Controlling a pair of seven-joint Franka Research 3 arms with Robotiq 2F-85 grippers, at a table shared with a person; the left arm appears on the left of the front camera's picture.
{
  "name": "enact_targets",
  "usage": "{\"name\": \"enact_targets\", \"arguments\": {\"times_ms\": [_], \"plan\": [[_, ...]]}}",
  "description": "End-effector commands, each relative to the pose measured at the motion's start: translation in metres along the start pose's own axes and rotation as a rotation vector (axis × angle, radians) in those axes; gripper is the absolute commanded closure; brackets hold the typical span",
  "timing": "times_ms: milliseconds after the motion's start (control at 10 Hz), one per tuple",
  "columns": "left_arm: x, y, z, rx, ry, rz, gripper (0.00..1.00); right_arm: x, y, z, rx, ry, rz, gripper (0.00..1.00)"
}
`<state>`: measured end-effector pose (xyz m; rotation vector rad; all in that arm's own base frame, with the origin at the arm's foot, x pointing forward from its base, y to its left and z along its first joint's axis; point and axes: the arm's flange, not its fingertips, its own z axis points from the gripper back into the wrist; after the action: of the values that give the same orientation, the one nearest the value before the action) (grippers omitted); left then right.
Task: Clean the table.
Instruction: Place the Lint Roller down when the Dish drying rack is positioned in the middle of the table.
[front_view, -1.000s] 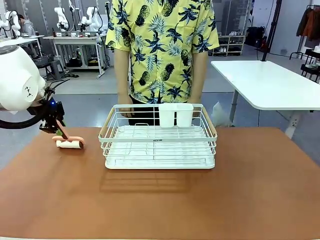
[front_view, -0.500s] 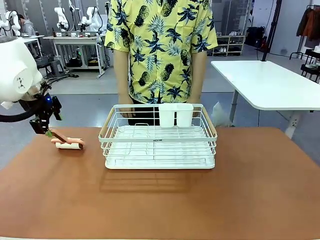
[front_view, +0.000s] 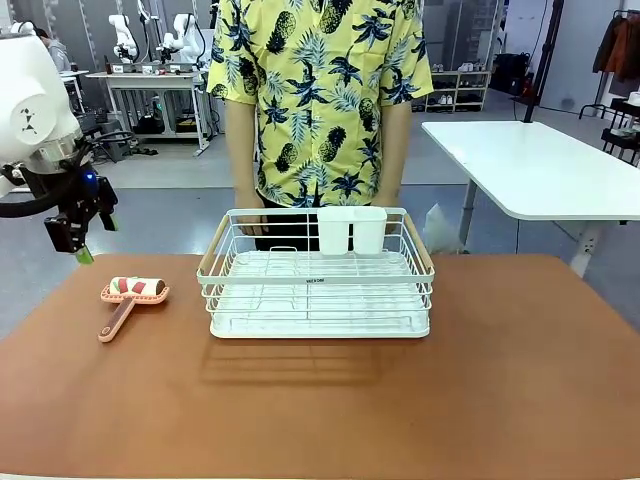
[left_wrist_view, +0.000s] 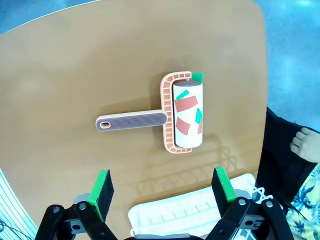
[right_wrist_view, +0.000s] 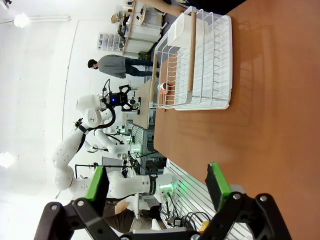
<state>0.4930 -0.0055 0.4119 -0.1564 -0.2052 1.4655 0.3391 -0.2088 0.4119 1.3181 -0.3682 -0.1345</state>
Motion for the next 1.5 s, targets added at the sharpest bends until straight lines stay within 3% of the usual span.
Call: {"name": "enact_targets", "arguments": {"times_ms": [0, 100, 1400], "plan": [[0.003, -0.012, -0.001, 0.026, -0.025, 0.044, 0.0, 0.0, 0.004, 0.0, 0.009, -0.007, -0.001, 0.0], [0.0, 0.0, 0.0, 0.0, 0.0, 0.0, 0.0, 0.0, 0.004, 0.0, 0.009, -0.007, -0.001, 0.0], [0.0, 0.0, 0.0, 0.0, 0.0, 0.0, 0.0, 0.0, 0.004, 0.0, 0.009, -0.007, -0.001, 0.0]]}}
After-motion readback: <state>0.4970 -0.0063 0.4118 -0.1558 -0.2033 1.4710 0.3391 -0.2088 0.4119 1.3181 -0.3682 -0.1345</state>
